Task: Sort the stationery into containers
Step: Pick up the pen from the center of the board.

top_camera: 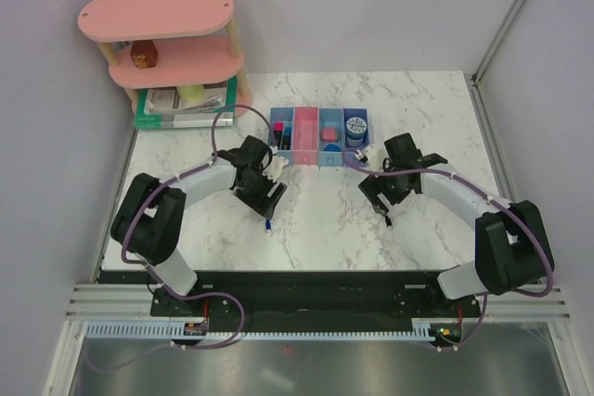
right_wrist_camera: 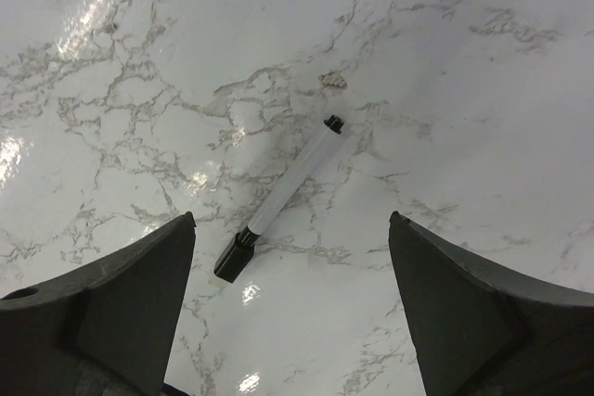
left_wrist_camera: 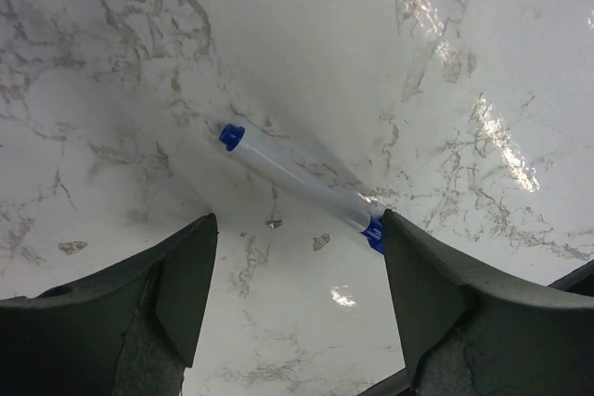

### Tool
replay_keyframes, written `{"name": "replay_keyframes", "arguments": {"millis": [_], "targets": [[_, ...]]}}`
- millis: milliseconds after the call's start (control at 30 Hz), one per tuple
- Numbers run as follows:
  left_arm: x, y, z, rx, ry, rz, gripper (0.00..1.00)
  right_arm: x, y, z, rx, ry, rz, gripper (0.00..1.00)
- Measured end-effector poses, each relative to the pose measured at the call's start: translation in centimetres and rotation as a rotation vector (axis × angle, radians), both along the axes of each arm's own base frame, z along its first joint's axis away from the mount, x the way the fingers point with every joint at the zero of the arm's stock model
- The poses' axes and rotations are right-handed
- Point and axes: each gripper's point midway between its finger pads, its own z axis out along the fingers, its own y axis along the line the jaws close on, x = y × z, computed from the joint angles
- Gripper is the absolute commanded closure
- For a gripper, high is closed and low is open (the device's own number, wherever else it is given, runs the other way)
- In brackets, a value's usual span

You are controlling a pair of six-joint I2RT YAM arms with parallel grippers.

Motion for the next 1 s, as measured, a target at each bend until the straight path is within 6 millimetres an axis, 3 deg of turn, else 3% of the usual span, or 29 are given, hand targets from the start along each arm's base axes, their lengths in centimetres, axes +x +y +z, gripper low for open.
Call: {"name": "replay_keyframes", "arguments": {"millis": [300, 433, 567, 700, 800, 833, 1000], "targets": [[0.3, -1.3, -0.4, 0.076, 0.010, -0.046, 0.27, -2.2, -1.3, -3.1, -0.066, 0.089, 0.015, 0.13], [0.5, -1.1, -0.5, 0.101, 0.003, -0.042, 0.49, -2.7, -1.6, -4.1, -0.080, 0.120, 0.022, 0.20], [1.2, -0.5, -0.7, 0.135, -0.012, -0.031, 0.58, -2.7, -1.5, -4.2, -0.079, 0.122, 0.028, 0.28], [1.3, -0.5, -0.8, 0.141, -0.013, -0.030, 0.70, -2.6, -1.4, -4.2, -0.076, 0.119, 0.032, 0.53], [1.5, -0.5, -0.8, 0.146, -0.015, -0.031, 0.87, -2.4, -1.3, -4.2, -0.075, 0.114, 0.037, 0.71], [1.5, -0.6, -0.8, 0.143, -0.015, -0.032, 0.97, -2.3, -1.3, -4.2, -0.073, 0.114, 0.036, 0.76], [1.2, -0.9, -0.8, 0.145, -0.013, -0.049, 0.98, -2.1, -1.1, -4.2, -0.073, 0.113, 0.037, 0.88]]}}
